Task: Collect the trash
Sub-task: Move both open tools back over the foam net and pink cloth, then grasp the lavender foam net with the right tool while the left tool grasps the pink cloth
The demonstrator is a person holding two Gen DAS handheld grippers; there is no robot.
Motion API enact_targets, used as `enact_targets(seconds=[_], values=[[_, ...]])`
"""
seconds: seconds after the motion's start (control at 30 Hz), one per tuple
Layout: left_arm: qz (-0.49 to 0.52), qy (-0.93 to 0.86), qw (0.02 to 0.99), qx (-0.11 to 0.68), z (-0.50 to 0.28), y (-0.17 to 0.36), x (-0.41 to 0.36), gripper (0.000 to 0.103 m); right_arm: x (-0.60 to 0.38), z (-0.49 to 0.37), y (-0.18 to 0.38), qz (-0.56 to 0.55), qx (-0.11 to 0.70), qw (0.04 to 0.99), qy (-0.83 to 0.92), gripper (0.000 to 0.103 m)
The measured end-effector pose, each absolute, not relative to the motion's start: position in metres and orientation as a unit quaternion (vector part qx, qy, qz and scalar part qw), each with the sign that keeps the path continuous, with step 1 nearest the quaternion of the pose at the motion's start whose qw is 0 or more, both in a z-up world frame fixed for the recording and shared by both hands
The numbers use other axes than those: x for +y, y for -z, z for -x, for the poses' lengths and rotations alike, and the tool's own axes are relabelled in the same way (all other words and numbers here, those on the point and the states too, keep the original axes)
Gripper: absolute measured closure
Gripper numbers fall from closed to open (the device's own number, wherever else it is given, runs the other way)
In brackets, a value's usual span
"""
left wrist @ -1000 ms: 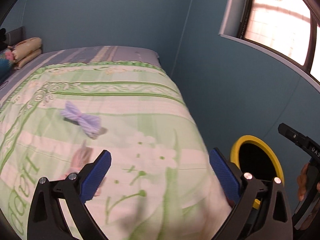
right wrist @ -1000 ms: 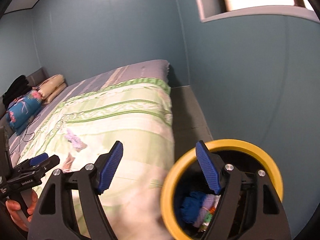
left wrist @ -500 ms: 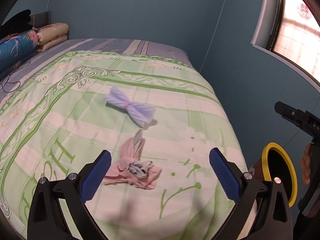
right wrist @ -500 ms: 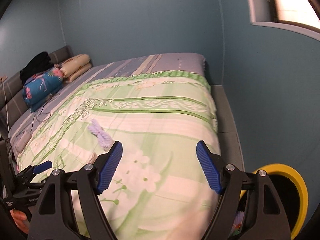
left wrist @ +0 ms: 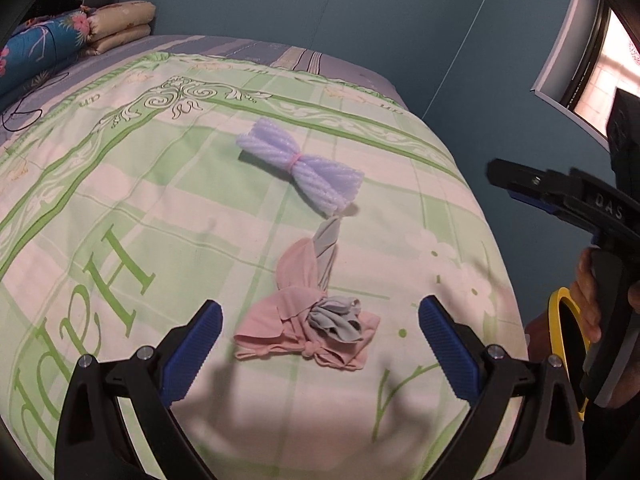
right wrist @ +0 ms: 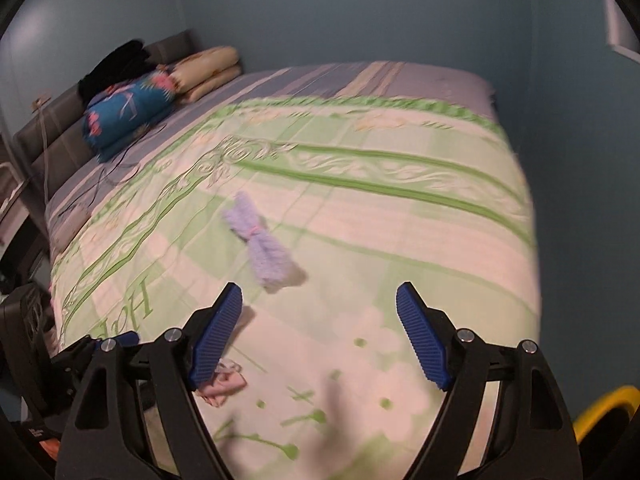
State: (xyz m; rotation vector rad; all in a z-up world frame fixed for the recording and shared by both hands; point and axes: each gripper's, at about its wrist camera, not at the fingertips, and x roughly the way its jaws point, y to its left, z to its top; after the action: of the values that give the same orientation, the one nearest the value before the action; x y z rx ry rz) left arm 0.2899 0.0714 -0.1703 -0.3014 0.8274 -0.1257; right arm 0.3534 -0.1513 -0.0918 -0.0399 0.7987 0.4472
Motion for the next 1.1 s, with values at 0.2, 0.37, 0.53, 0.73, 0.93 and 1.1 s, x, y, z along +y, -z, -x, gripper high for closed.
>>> enact_targets(seconds=[0.2,0.37,0.53,0.73,0.93,1.1], values=[[0.172,0.063,0.894,0.408,-0.302,0.183,0.081,0.008,-0.106,-0.384,0.106,0.060,0.402,0.877,-0.256,0.027],[0.183,0.068,0.890,0.413,-0.308,0.191,0.082,0.008,-0.066,-0.412,0.120,0.095,0.422,0.847,-0.308,0.027],[0.183,0.071,0.888,0.416,-0.313,0.196,0.080,0.008,-0.035,-0.436,0.136,0.137,0.433,0.832,-0.319,0.028],[0.179,0.073,0.886,0.422,-0.321,0.203,0.080,0.008,-0.010,-0.453,0.156,0.183,0.451,0.813,-0.320,0.029],[0.177,0.071,0.882,0.431,-0.328,0.211,0.080,0.022,0.002,-0.466,0.176,0.208,0.467,0.808,-0.292,0.039],[0.162,0.072,0.882,0.436,-0.330,0.214,0.076,0.037,0.005,-0.474,0.188,0.210,0.478,0.806,-0.278,0.046]])
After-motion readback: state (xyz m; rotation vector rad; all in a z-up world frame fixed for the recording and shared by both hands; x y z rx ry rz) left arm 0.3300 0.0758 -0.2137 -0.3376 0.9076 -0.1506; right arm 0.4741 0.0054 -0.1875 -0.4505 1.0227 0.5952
